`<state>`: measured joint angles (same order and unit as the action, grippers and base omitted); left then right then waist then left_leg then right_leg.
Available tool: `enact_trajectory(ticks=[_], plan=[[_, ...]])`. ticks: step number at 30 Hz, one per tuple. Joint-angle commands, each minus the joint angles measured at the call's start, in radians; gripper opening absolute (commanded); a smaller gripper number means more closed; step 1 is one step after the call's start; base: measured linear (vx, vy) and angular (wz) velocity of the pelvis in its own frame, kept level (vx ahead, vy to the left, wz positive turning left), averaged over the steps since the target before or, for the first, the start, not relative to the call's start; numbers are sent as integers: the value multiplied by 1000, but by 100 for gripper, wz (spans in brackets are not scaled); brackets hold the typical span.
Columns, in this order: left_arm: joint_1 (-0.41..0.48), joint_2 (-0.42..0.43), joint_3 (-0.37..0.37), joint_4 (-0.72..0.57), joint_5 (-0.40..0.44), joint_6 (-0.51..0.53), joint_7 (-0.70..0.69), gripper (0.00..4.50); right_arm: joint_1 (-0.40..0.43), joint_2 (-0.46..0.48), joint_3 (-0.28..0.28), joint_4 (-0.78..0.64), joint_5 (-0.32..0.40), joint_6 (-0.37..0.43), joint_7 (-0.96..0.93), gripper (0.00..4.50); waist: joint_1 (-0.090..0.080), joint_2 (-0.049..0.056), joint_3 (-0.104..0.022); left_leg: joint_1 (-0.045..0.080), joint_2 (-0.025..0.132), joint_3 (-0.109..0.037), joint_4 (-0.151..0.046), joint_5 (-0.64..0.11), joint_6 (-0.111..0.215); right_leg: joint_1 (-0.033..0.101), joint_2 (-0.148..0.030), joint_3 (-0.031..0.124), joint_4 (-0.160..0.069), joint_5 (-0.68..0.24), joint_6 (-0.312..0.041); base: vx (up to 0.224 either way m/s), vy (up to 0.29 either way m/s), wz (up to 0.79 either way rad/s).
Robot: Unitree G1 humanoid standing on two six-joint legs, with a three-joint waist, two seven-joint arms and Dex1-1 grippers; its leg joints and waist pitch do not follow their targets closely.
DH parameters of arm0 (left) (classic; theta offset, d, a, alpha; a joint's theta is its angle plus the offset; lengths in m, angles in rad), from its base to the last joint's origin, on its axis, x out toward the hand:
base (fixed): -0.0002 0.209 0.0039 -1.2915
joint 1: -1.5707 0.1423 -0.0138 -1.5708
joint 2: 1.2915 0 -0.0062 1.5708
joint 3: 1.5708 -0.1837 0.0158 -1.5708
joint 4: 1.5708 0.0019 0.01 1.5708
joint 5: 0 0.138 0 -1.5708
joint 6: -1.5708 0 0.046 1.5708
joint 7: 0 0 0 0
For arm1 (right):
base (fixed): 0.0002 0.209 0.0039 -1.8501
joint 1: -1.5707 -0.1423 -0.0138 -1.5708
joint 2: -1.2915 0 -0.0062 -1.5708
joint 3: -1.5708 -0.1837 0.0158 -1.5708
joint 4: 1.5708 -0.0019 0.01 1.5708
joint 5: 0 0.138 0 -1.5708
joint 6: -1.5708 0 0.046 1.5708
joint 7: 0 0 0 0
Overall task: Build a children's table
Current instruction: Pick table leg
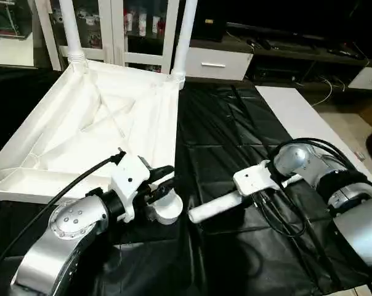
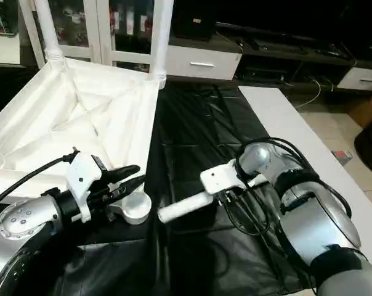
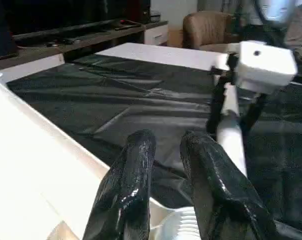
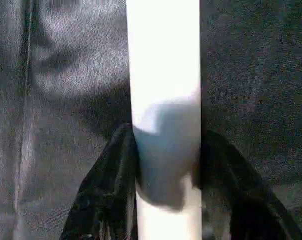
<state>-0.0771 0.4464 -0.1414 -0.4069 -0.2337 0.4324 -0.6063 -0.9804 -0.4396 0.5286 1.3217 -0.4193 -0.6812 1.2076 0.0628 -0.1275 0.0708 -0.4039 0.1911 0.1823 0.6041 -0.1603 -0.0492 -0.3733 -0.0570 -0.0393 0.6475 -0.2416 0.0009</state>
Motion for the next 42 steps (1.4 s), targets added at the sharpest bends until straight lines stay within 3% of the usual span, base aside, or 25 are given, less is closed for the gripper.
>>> enact_trajectory(ticks=[1,5,7,9,11,12,18,19,20,21,22,23,28,30,31,32,33,35,38,40,42], plan=[[-14,-11,-2,5,7,-9,5,126,6,-42,-39,13,34,9,18,145,1,39,-67,36,53,-17,-68,-238,9,23,-70,40,-65,-5,-268,0,0,0],[-37,-35,13,21,-4,-13,24,126,4,-92,-116,-3,107,24,81,144,2,33,-66,35,52,-15,-65,-244,21,26,-70,41,-68,-1,-278,0,0,0],[-44,-44,27,28,-7,-18,39,126,3,-104,-145,-11,139,36,109,143,3,34,-67,34,52,-16,-63,-237,28,27,-70,40,-67,2,-281,0,0,0],[-69,-79,86,48,-39,-26,80,126,-3,-143,-199,-30,204,64,182,143,0,43,-67,35,52,-15,-62,-248,35,29,-68,40,-69,14,-289,0,0,0],[-85,-97,114,59,-55,-33,100,126,-7,-162,-218,-35,225,76,212,143,2,40,-66,33,51,-16,-61,-237,45,30,-68,38,-67,28,-295,0,0,0],[-95,-107,128,65,-62,-37,112,126,-9,-169,-229,-40,237,85,226,143,4,48,-68,34,51,-17,-60,-233,48,30,-69,38,-65,32,-300,0,0,0],[-160,-172,212,105,-110,-54,185,126,-40,-180,-317,-70,327,180,277,143,2,43,-68,33,53,-18,-58,-247,61,29,-73,37,-70,-6,-307,0,0,0],[-180,-190,234,113,-117,-52,218,126,-75,-170,-386,-76,395,254,257,143,0,42,-68,33,51,-17,-58,-239,65,30,-71,38,-69,-4,-310,0,0,0],[-181,-192,236,113,-117,-52,221,126,-81,-168,-398,-78,407,267,253,143,1,42,-69,32,52,-18,-57,-232,67,31,-73,37,-67,0,-314,0,0,0],[-189,-203,244,115,-116,-47,238,126,-124,-157,-482,-90,493,363,224,143,0,40,-69,31,51,-18,-56,-226,71,31,-72,36,-67,1,-314,0,0,0],[-187,-206,240,112,-113,-42,240,126,-143,-154,-519,-104,535,416,214,143,0,43,-69,32,52,-18,-55,-212,81,30,-72,36,-65,3,-319,0,0,0],[-187,-206,240,112,-113,-42,240,126,-143,-154,-519,-104,535,416,214,143,0,44,-68,32,52,-17,-56,-212,83,29,-72,36,-66,0,-318,0,0,0],[-185,-223,191,102,-94,-15,244,126,-179,-146,-627,-199,662,655,136,142,17,54,-68,37,52,-15,-57,-186,68,25,-69,34,-65,28,-307,0,0,0],[-188,-226,187,101,-94,-10,246,126,-179,-143,-638,-219,678,700,127,142,26,54,-69,39,53,-14,-57,-185,56,23,-69,33,-64,34,-302,0,0,0],[-191,-226,183,101,-96,-5,247,126,-173,-141,-648,-251,692,749,121,142,28,56,-69,40,52,-14,-57,-193,51,23,-69,34,-65,27,-299,0,0,0],[-199,-226,175,101,-113,11,238,126,-178,-132,-680,-299,733,880,85,142,31,58,-69,40,51,-14,-58,-197,39,24,-70,34,-64,23,-293,0,0,0],[-199,-226,175,101,-113,11,238,126,-178,-132,-680,-299,733,880,85,142,33,55,-70,40,51,-15,-60,-189,32,27,-70,34,-64,30,-289,0,0,0],[-208,-222,159,97,-132,22,211,126,-201,-114,-730,-325,797,1015,26,141,37,56,-69,40,49,-14,-61,-194,17,26,-71,34,-65,19,-283,0,0,0],[-234,-227,120,79,-206,57,126,143,-234,-55,-865,-381,963,1224,-169,141,40,61,-70,44,46,-14,-64,-192,-10,23,-71,34,-64,7,-279,0,0,0],[-260,-230,91,75,-242,80,79,161,-229,-17,-930,-444,1057,1323,-257,141,42,62,-71,45,44,-12,-66,-193,-30,22,-71,34,-63,6,-268,0,0,0],[-279,-227,71,75,-267,108,46,164,-204,8,-943,-513,1091,1355,-284,141,43,63,-75,44,44,-11,-65,-160,-36,24,-70,33,-59,53,-256,0,0,0]])
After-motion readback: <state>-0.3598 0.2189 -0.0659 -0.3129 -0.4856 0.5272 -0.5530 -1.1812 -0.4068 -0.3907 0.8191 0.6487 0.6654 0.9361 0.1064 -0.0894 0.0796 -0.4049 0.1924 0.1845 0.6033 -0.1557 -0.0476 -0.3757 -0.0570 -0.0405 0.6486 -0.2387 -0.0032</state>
